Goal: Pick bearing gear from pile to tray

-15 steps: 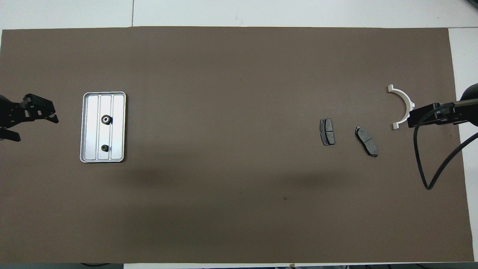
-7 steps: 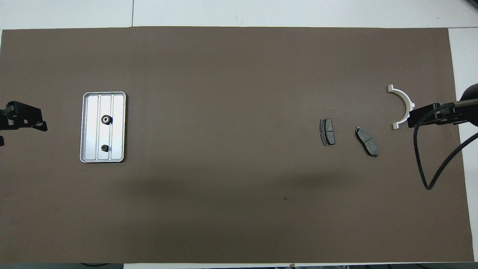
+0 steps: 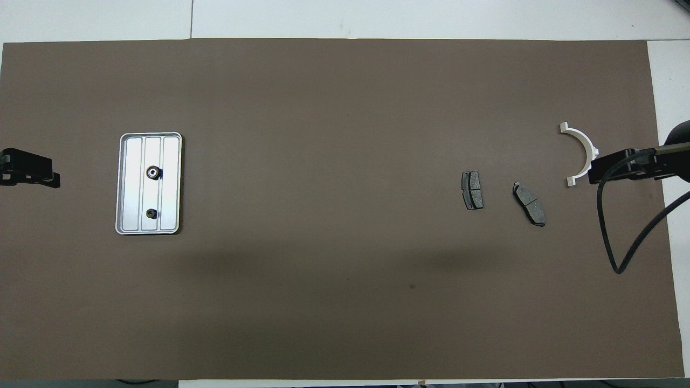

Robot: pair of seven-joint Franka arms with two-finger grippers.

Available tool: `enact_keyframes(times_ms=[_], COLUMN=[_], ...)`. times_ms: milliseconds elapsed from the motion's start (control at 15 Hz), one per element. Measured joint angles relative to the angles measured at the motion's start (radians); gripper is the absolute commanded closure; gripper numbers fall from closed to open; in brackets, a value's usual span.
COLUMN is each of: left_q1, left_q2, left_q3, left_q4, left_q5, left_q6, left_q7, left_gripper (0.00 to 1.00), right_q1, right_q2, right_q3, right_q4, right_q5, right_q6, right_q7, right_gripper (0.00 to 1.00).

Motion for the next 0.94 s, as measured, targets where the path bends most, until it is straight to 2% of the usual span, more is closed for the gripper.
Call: enact_keyframes(times_ms=[936], left_q1=[0.0], left_q2=[0.021], left_q3=[-0.01], left_q4=[0.058], left_q5=[0.0], left_q6=[-0.04], left_q7=[0.011], left_gripper=[0.0], right_q1=[0.0], right_q2=[0.0], right_q3=[0.0], right_q4=[0.0], right_q5=[0.0], right_q6=[0.0], right_q7=[0.0], right_gripper=[0.0])
